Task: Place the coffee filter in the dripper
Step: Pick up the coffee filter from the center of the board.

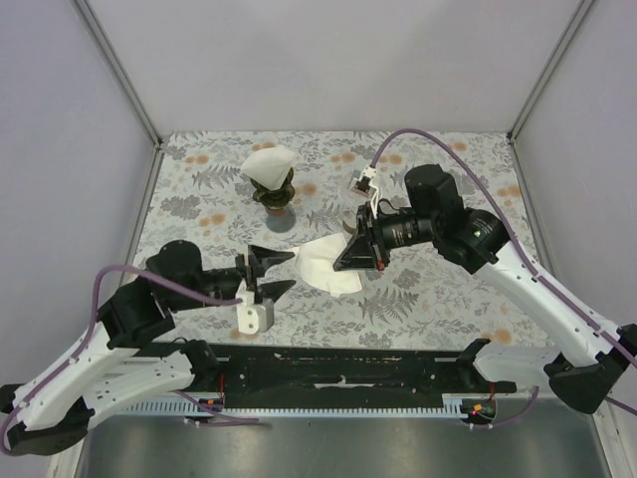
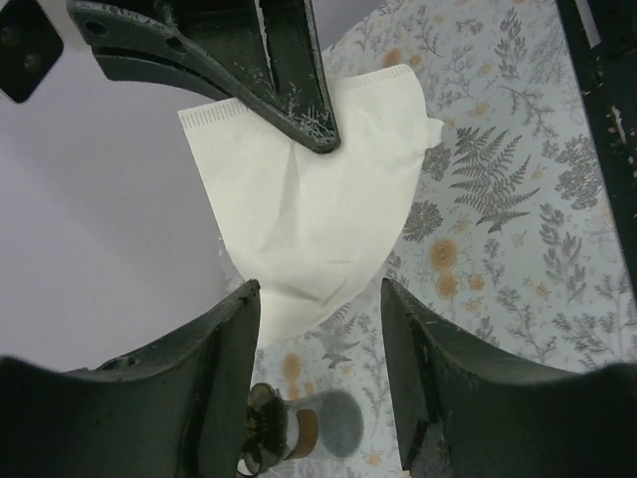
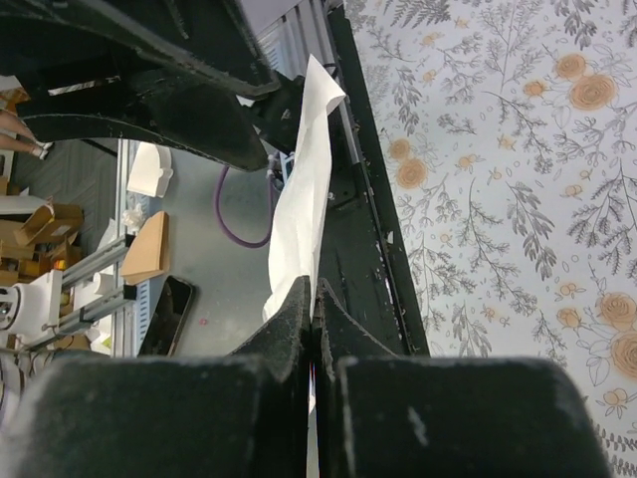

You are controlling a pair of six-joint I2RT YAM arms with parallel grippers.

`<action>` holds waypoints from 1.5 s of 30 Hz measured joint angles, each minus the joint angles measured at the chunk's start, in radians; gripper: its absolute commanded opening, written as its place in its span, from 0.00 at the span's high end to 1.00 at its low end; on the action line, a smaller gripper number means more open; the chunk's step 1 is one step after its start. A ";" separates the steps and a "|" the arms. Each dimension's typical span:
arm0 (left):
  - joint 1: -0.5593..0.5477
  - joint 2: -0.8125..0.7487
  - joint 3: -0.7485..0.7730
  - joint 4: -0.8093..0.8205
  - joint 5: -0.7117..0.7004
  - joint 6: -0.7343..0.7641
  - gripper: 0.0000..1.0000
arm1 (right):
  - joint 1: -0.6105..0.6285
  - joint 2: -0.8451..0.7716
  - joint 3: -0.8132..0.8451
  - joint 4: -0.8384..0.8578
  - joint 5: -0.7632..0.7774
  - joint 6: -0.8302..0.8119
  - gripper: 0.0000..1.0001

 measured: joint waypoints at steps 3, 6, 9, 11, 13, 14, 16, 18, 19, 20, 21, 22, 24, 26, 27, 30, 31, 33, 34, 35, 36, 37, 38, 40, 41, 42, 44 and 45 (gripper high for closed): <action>0.000 0.126 0.153 -0.082 -0.050 -0.141 0.37 | 0.001 0.037 0.096 -0.087 -0.009 -0.037 1.00; 0.018 0.219 0.260 -0.111 -0.061 -0.295 0.30 | 0.011 0.058 0.168 -0.175 0.027 -0.103 1.00; 0.050 0.259 0.291 -0.132 -0.019 -0.459 0.26 | 0.029 0.053 0.190 -0.247 0.063 -0.182 1.00; 0.070 0.269 0.304 -0.138 0.011 -0.566 0.25 | 0.060 0.051 0.190 -0.286 0.086 -0.228 1.00; 0.081 0.272 0.307 -0.127 0.034 -0.652 0.25 | 0.105 0.051 0.190 -0.314 0.107 -0.269 1.00; 0.083 0.274 0.307 -0.119 0.051 -0.693 0.24 | 0.135 0.051 0.190 -0.327 0.117 -0.291 1.00; 0.084 0.275 0.305 -0.107 0.072 -0.758 0.25 | 0.179 0.053 0.195 -0.344 0.126 -0.322 1.00; 0.084 0.272 0.291 -0.087 0.096 -0.798 0.26 | 0.206 0.058 0.211 -0.360 0.128 -0.351 1.00; 0.085 0.268 0.276 -0.074 0.117 -0.817 0.27 | 0.211 0.061 0.222 -0.367 0.130 -0.365 1.00; 0.085 0.263 0.258 -0.065 0.139 -0.834 0.27 | 0.211 0.063 0.233 -0.370 0.132 -0.375 1.00; 0.085 0.258 0.239 -0.056 0.161 -0.850 0.28 | 0.211 0.069 0.249 -0.374 0.136 -0.387 1.00; 0.085 0.254 0.218 -0.047 0.184 -0.867 0.28 | 0.211 0.074 0.262 -0.378 0.139 -0.396 1.00; 0.085 0.248 0.180 -0.025 0.219 -0.902 0.36 | 0.212 0.090 0.293 -0.383 0.146 -0.414 1.00; 0.085 0.248 0.148 -0.004 0.245 -0.936 0.56 | 0.217 0.107 0.319 -0.386 0.148 -0.434 1.00; 0.085 0.249 0.139 0.003 0.251 -0.950 0.70 | 0.220 0.113 0.325 -0.388 0.148 -0.442 1.00; 0.085 0.250 0.128 0.027 0.259 -0.982 0.98 | 0.228 0.129 0.332 -0.395 0.148 -0.467 1.00; 0.085 0.250 0.127 0.035 0.261 -0.992 0.98 | 0.231 0.131 0.332 -0.397 0.150 -0.474 1.00; 0.087 0.248 0.125 0.051 0.265 -1.003 0.98 | 0.232 0.131 0.332 -0.398 0.153 -0.484 0.87; 0.090 0.246 0.118 0.063 0.269 -1.014 0.98 | 0.232 0.129 0.332 -0.398 0.159 -0.489 0.74; 0.093 0.243 0.109 0.076 0.276 -1.028 0.98 | 0.232 0.126 0.332 -0.398 0.168 -0.488 0.61; 0.098 0.240 0.098 0.093 0.287 -1.047 0.98 | 0.232 0.123 0.332 -0.398 0.184 -0.488 0.49; 0.102 0.237 0.085 0.111 0.294 -1.070 0.98 | 0.232 0.117 0.332 -0.397 0.206 -0.488 0.42; 0.108 0.233 0.073 0.129 0.302 -1.096 0.98 | 0.232 0.104 0.328 -0.390 0.240 -0.489 0.35; 0.117 0.232 0.058 0.154 0.316 -1.143 0.98 | 0.232 0.074 0.311 -0.370 0.286 -0.473 0.25; 0.120 0.233 0.055 0.172 0.321 -1.174 0.98 | 0.230 0.041 0.286 -0.351 0.321 -0.462 0.22; 0.124 0.234 0.055 0.180 0.321 -1.187 0.98 | 0.225 -0.007 0.249 -0.328 0.359 -0.449 0.20; 0.129 0.246 0.060 0.210 0.320 -1.234 0.98 | 0.199 -0.108 0.175 -0.285 0.414 -0.423 0.18; 0.129 0.261 0.071 0.218 0.318 -1.255 0.98 | 0.174 -0.170 0.129 -0.251 0.435 -0.407 0.17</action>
